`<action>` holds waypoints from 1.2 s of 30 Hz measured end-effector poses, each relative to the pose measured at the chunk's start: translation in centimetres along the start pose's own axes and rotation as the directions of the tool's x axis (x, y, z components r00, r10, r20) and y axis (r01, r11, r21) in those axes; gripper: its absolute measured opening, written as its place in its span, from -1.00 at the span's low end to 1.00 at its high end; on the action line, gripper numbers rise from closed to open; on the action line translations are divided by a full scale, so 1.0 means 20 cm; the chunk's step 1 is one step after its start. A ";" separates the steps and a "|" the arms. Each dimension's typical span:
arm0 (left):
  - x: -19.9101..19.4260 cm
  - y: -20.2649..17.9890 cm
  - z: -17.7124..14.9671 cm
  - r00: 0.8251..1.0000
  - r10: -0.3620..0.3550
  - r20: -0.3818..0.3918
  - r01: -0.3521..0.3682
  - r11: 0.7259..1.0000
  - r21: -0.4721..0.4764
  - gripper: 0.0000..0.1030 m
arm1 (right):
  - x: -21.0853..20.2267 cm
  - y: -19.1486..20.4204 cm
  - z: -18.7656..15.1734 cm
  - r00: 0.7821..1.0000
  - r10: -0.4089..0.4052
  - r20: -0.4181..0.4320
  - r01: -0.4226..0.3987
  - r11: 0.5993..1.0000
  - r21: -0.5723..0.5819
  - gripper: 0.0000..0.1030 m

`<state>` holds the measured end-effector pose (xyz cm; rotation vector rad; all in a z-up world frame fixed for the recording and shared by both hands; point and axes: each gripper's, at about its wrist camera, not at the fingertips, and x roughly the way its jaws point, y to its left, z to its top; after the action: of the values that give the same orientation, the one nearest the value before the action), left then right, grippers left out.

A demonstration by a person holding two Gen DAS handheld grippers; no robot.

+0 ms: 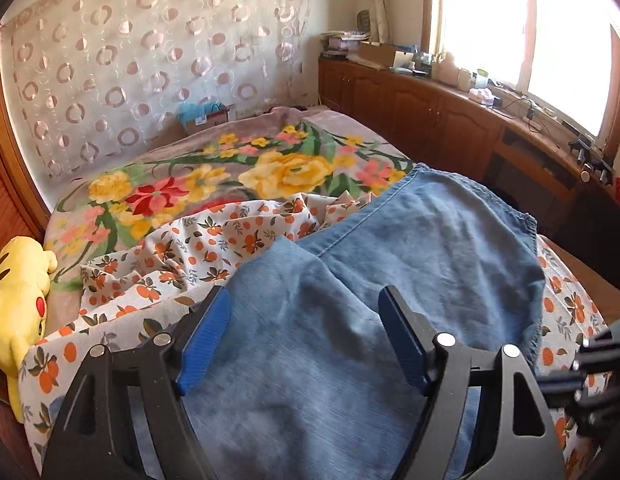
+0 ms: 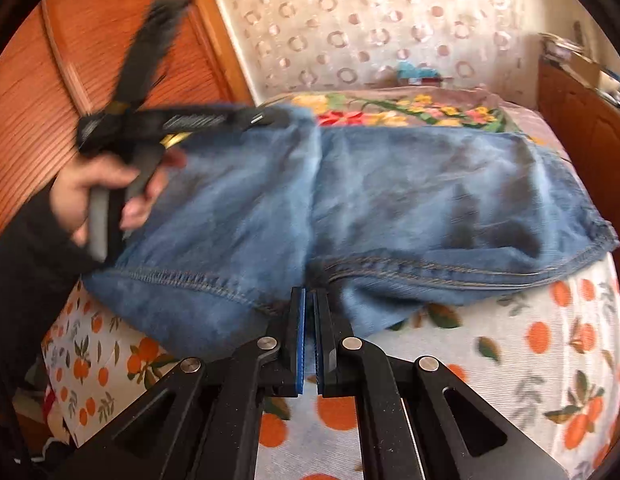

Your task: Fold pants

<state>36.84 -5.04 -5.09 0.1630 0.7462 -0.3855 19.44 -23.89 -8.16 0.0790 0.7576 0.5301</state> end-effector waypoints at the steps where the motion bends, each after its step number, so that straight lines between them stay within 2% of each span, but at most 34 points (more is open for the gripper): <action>1: -0.02 -0.02 0.00 1.000 -0.007 0.004 0.007 1.000 0.000 0.51 | -0.02 -0.02 0.01 1.000 -0.014 0.013 0.014 1.000 0.008 -0.85; 5: -0.09 -0.06 -0.03 0.999 -0.043 0.027 0.044 0.999 -0.023 0.51 | -0.12 -0.13 0.02 0.994 -0.094 0.061 0.090 0.994 0.058 -0.60; 8: -0.11 -0.11 -0.06 0.999 -0.030 0.038 0.030 0.999 -0.021 0.51 | -0.16 -0.21 0.02 0.987 -0.142 0.072 0.136 0.987 0.089 -0.41; 13: -0.11 -0.14 -0.12 0.999 -0.037 0.036 0.039 0.998 -0.049 0.51 | -0.19 -0.32 0.00 0.976 -0.206 0.076 0.193 0.969 0.151 -0.22; 20: -0.05 -0.18 -0.20 0.999 -0.049 0.020 0.050 0.997 -0.062 0.51 | -0.20 -0.38 0.01 0.961 -0.271 0.059 0.258 0.950 0.174 -0.13; 24: -0.01 -0.21 -0.23 1.000 -0.024 0.008 0.025 0.999 -0.047 0.51 | -0.21 -0.39 0.02 0.951 -0.307 0.045 0.296 0.940 0.169 -0.13; 28: 0.03 -0.22 -0.26 0.999 -0.038 -0.007 0.037 0.998 -0.045 0.51 | -0.20 -0.38 0.05 0.939 -0.343 0.017 0.336 0.928 0.161 -0.12; 36: 0.06 -0.23 -0.27 0.999 -0.019 -0.035 0.018 0.999 -0.046 0.51 | -0.21 -0.42 0.11 0.921 -0.389 -0.022 0.387 0.904 0.181 -0.12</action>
<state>32.38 -8.04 -9.93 0.1205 0.7917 -0.3839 22.03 -32.99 -6.16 0.0982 0.7817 0.0782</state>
